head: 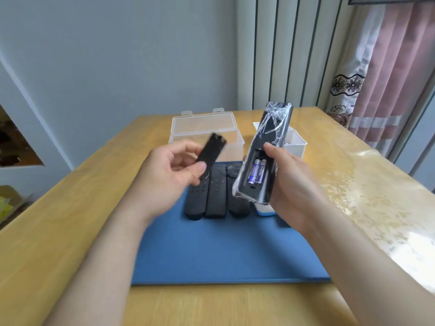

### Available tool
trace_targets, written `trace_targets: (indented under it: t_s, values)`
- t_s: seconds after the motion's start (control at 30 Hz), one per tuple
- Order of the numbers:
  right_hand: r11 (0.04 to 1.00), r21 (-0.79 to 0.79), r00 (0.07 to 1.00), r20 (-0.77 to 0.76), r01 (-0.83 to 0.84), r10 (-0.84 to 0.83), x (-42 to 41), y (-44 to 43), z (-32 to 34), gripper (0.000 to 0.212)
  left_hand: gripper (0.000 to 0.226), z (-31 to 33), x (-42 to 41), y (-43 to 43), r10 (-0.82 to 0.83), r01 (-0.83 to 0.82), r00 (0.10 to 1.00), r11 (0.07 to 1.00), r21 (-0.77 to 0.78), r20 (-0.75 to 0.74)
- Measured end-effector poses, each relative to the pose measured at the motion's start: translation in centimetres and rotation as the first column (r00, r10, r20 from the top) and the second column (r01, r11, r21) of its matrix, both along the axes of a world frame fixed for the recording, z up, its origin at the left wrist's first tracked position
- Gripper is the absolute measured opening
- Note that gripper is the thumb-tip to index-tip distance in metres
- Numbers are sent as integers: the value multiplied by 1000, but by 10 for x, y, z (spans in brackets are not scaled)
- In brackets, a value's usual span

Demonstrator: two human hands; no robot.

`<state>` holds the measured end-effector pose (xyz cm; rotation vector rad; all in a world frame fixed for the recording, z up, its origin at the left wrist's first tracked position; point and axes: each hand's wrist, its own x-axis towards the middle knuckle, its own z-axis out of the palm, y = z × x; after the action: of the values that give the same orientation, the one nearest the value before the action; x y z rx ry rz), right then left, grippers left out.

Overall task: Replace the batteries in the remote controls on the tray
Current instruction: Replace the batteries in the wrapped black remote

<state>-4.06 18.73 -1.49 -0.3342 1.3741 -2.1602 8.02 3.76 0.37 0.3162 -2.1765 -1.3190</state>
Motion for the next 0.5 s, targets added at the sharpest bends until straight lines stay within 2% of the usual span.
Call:
trace_targets:
  t_s: [0.07, 0.13, 0.2, 0.23, 0.27, 0.33, 0.4, 0.43, 0.5]
  values:
    - [1000, -8, 999, 27, 19, -19, -2, 1, 2, 22, 30, 2, 11, -8, -145, 155, 959, 988, -22, 244]
    - [1000, -2, 1000, 25, 16, -16, -2, 2, 2, 24, 30, 1, 16, -9, -255, 298, 855, 954, -25, 452]
    - [1000, 2, 1000, 12, 3, -3, -1, 2, 2, 24, 25, 1, 17, -6, -264, 361, 783, 930, -67, 564]
    - [1000, 2, 1000, 7, -6, 6, -1, 2, 1, 25, 21, 2, 16, -5, -237, 346, 796, 933, -97, 556]
    - [1000, 8, 1000, 0, -18, 18, 0, 2, 1, 26, 18, 1, 13, -3, -178, 286, 849, 947, -149, 498]
    - [999, 29, 999, -19, -34, 34, 1, 1, 0, 30, 16, -1, 6, 4, -6, 69, 972, 963, -260, 235]
    - [998, 45, 998, -49, -34, 37, 4, -1, -1, 34, 14, -3, -2, 18, 45, -51, 999, 964, -261, -28]
    - [998, 56, 997, -73, -24, 28, 5, -2, -2, 35, 14, -5, -5, 26, 22, -47, 995, 961, -274, -93]
    - [996, 82, 991, -131, 20, -9, 8, -5, -4, 37, 20, -11, -10, 39, -20, -40, 990, 911, -411, -141]
